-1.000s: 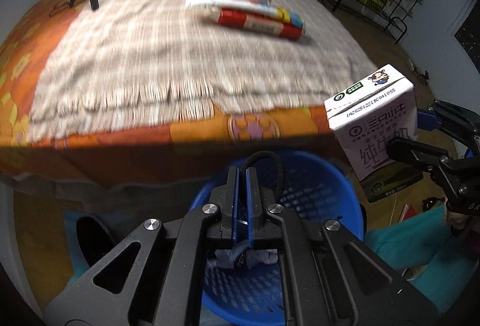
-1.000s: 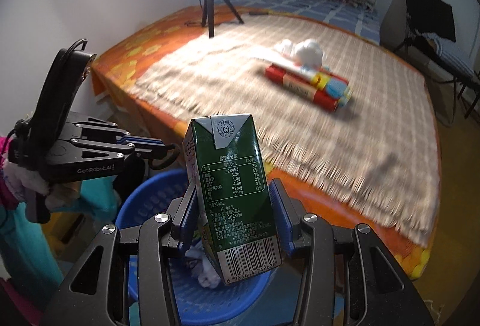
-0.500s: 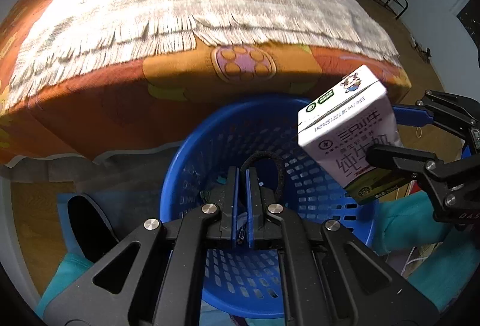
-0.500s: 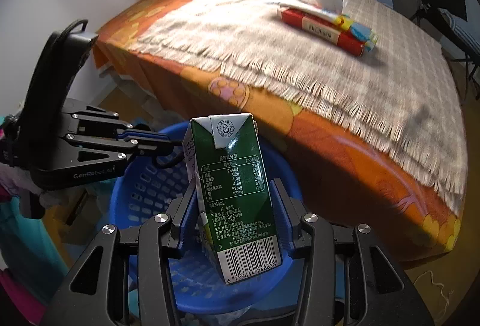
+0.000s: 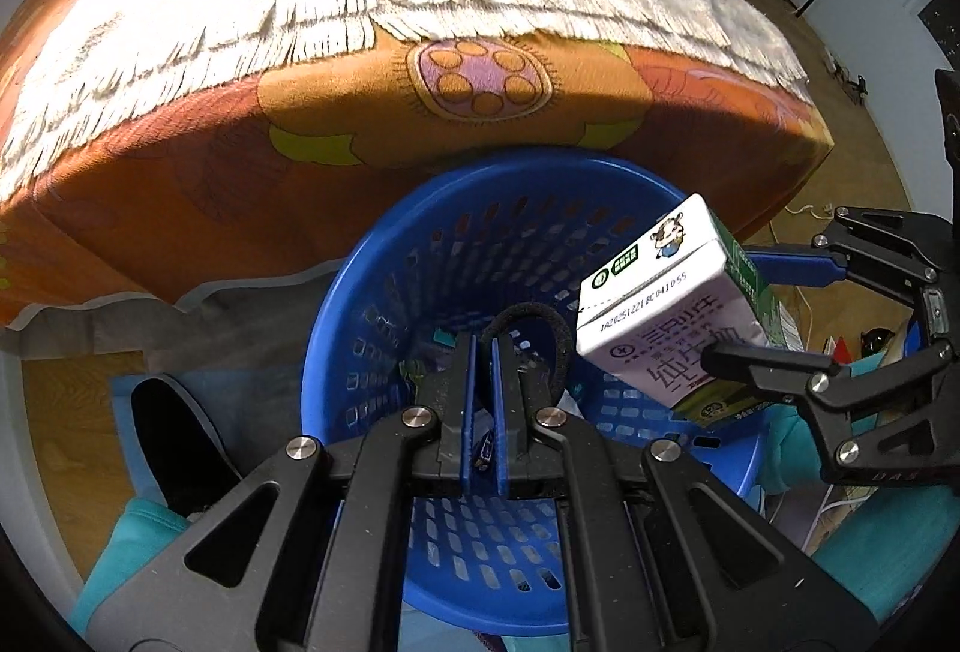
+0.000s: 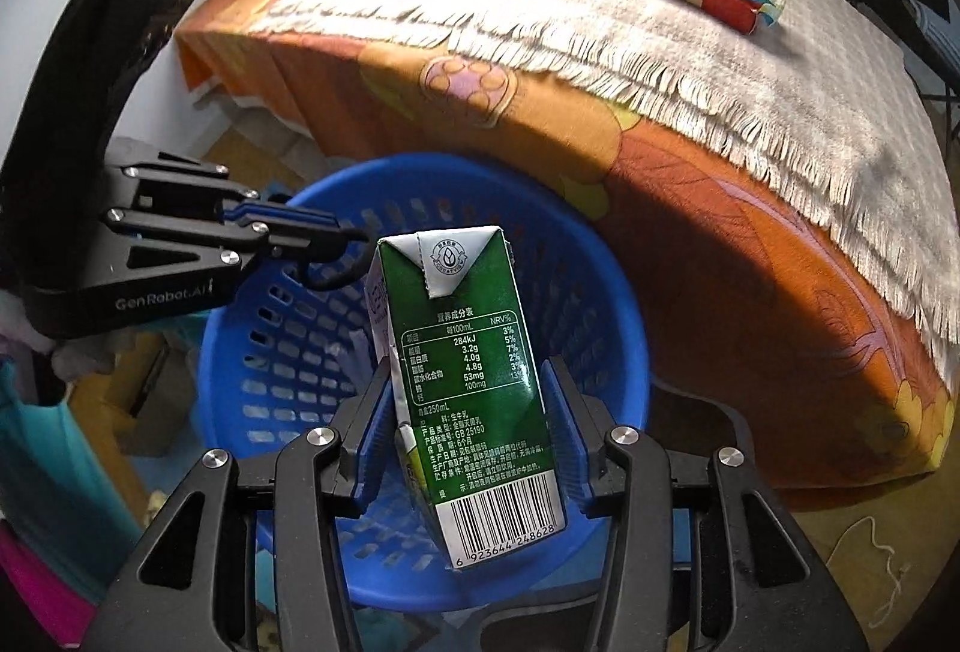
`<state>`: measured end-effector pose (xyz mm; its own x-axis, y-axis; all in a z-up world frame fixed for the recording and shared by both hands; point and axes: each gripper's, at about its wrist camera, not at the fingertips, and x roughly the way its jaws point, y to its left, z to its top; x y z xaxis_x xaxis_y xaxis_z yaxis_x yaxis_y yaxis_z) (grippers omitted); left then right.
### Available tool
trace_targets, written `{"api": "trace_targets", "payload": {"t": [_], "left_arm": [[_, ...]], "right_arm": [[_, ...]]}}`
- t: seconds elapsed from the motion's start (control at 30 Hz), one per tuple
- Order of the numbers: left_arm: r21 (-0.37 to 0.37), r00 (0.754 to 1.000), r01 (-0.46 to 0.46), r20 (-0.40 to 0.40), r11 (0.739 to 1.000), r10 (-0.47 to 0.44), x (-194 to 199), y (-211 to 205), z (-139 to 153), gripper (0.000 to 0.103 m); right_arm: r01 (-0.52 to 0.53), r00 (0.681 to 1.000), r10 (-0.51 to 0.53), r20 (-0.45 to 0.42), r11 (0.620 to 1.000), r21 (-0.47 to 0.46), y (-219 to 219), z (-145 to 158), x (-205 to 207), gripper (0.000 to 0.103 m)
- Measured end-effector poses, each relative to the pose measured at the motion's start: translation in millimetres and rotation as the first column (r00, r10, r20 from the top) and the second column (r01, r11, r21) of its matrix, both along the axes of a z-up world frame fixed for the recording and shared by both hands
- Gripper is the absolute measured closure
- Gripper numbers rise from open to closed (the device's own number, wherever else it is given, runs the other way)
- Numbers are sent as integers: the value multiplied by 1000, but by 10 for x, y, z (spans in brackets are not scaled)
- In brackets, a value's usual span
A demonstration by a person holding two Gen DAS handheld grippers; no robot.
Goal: Collect trash
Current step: 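Carry hair tie and milk carton to the blue basket and open both tools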
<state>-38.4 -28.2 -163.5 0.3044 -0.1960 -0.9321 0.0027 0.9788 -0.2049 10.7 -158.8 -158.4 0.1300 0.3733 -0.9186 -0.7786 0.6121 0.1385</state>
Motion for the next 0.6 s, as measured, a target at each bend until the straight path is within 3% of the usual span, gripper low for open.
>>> {"api": "trace_targets", "payload": {"t": [0.23, 0.37, 0.43, 0.47, 0.53, 0.6], "left_arm": [[8, 1000, 0, -26, 1000, 0, 36, -11, -73, 99], [8, 999, 2, -34, 1000, -1, 46, 0, -93, 99], [10, 999, 2, -39, 1000, -1, 44, -1, -118, 96], [8, 999, 1, -43, 1000, -1, 46, 1, -128, 93], [1, 999, -2, -40, 1000, 2, 39, 18, -130, 60], [3, 1000, -5, -18, 1000, 5, 24, 23, -104, 52]], "right_arm": [[-1, 999, 0, -36, 1000, -20, 21, -116, 9, 56], [6, 999, -6, -46, 1000, -2, 13, -117, 14, 44], [15, 999, -15, -46, 1000, 3, -1, -113, 22, 44], [19, 999, -19, -46, 1000, 3, -12, -118, 27, 44], [26, 999, -26, -46, 1000, 3, -20, -105, 43, 43], [35, 998, -34, -46, 999, 5, -32, -105, 51, 43]]}}
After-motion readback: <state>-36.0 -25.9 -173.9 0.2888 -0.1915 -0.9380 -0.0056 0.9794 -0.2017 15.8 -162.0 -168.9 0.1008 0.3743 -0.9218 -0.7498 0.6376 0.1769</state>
